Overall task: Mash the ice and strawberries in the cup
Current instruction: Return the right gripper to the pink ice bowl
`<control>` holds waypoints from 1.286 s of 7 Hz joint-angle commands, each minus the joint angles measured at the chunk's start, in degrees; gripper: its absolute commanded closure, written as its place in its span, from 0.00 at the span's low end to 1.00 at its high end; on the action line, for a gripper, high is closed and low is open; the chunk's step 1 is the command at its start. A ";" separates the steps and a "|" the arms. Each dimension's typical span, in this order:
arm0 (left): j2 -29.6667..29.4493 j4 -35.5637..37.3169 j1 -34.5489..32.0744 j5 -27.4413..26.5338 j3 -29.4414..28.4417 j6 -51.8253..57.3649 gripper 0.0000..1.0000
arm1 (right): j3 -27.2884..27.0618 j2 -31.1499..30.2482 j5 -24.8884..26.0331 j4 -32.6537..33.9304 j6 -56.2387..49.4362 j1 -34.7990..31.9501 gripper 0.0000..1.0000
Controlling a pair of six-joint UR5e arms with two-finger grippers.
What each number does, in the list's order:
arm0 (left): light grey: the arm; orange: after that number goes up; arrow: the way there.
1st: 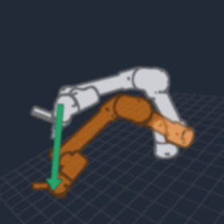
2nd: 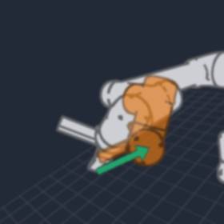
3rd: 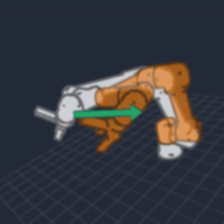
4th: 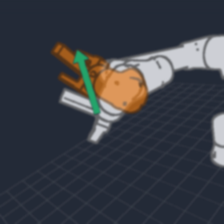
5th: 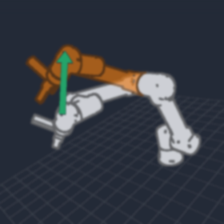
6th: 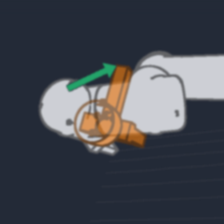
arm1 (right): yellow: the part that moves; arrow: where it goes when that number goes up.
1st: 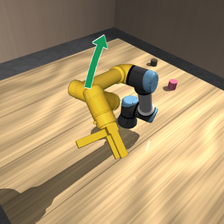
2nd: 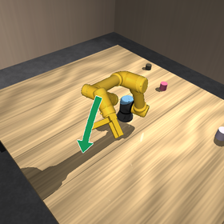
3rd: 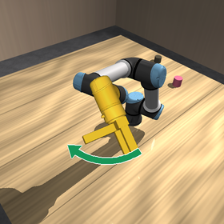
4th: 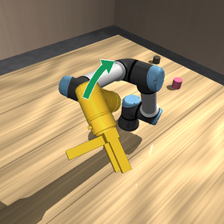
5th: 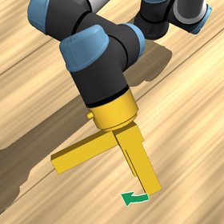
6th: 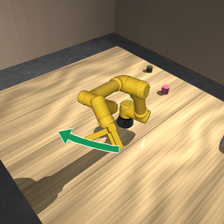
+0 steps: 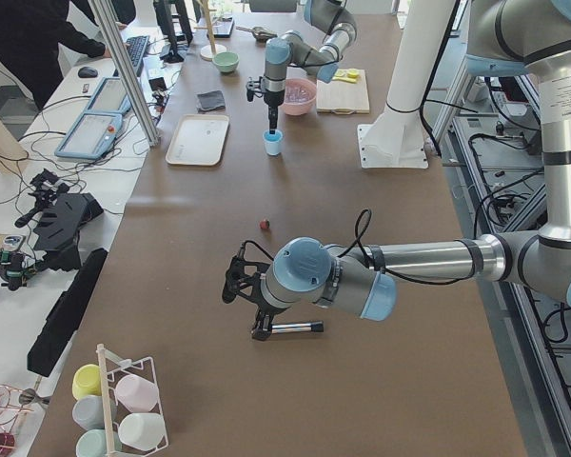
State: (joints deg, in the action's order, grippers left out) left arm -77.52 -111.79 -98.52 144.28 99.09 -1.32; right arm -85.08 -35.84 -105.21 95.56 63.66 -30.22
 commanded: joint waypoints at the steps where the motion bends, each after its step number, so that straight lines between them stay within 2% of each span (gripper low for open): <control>1: -0.01 0.00 0.00 0.04 0.05 0.00 0.01 | -16.53 -12.53 -0.34 4.00 -1.33 -0.98 0.05; 2: -0.09 0.00 -0.09 0.04 0.14 0.00 0.01 | -20.96 -15.03 -0.08 9.85 -2.47 -2.03 0.05; 3: -0.01 0.00 0.00 0.04 -0.03 0.00 0.01 | -24.83 -18.97 0.96 12.96 -2.48 -3.25 0.05; 4: 0.00 0.00 -0.09 0.04 0.05 -0.09 0.01 | -30.01 -26.31 1.67 12.99 -3.88 -3.18 0.05; 5: -0.09 0.00 0.00 0.04 -0.03 0.00 0.01 | -32.84 -29.87 2.20 13.25 -6.33 -2.66 0.05; 6: -0.09 0.00 0.00 0.04 0.05 -0.09 0.01 | -32.61 -30.51 5.51 17.95 -6.18 3.09 0.05; 7: -0.09 -0.09 0.00 0.04 0.32 -0.17 0.01 | -33.22 -27.30 9.90 24.26 -6.35 5.24 0.05; 9: -0.09 -0.09 -0.09 0.04 0.41 -0.18 0.01 | -32.96 -26.92 10.29 26.00 -6.44 7.01 0.08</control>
State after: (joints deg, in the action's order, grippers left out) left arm -77.60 -111.87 -98.58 144.32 99.43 -1.48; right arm -118.09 -63.14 -95.58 120.07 57.33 -24.26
